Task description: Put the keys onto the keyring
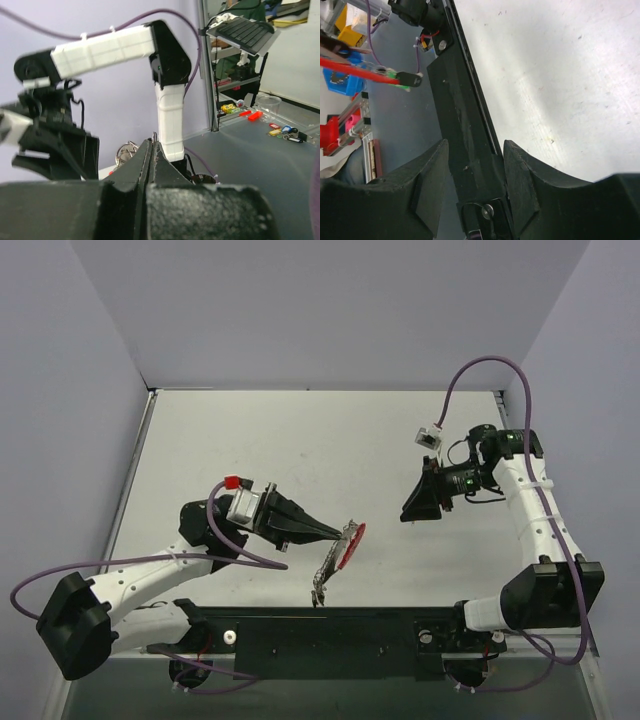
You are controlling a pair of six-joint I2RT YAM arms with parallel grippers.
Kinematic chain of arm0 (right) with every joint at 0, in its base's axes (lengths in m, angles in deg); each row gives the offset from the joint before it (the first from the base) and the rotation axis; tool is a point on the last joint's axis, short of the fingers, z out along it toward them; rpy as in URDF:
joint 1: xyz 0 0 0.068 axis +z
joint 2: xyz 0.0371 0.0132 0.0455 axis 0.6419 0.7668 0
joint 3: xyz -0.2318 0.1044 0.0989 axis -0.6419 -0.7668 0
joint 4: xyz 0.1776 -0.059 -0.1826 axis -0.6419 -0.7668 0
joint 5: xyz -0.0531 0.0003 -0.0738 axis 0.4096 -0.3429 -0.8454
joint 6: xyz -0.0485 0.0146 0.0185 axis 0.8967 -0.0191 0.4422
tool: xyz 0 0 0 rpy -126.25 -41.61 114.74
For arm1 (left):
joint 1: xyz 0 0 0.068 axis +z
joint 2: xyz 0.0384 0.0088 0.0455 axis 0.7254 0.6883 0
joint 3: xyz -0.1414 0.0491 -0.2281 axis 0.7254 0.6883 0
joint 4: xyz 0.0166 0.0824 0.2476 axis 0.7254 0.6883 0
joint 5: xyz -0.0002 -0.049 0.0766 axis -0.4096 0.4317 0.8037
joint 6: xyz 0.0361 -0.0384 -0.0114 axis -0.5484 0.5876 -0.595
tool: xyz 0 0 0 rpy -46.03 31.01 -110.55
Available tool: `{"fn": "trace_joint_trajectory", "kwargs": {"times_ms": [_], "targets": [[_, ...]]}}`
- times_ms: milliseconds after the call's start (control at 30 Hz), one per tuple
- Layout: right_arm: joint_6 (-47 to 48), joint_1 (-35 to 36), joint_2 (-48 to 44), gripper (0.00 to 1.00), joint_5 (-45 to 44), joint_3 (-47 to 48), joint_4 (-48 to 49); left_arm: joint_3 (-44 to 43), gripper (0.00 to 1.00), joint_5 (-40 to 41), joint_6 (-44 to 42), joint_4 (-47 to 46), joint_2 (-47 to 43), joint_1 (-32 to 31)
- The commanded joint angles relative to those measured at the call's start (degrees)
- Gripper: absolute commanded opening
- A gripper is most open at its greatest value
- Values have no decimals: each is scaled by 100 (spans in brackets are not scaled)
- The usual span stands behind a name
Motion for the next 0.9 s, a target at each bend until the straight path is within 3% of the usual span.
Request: {"fn": "trace_joint_trajectory", "kwargs": {"times_ms": [0, 267, 700, 800, 867], "targets": [[718, -75, -25, 43, 212, -493, -88, -609, 0, -313, 428, -562, -51, -78], [859, -145, -183, 44, 309, -643, -114, -1014, 0, -234, 480, -528, 160, -588], [1000, -215, -289, 44, 388, -775, -114, -988, 0, -226, 455, -195, 117, -615], [1306, -215, -298, 44, 178, -757, -228, -900, 0, 159, -166, 1189, -50, -501], [1474, -415, -333, 46, -164, -705, -220, -978, 0, 912, -1334, 3190, -313, -492]]}}
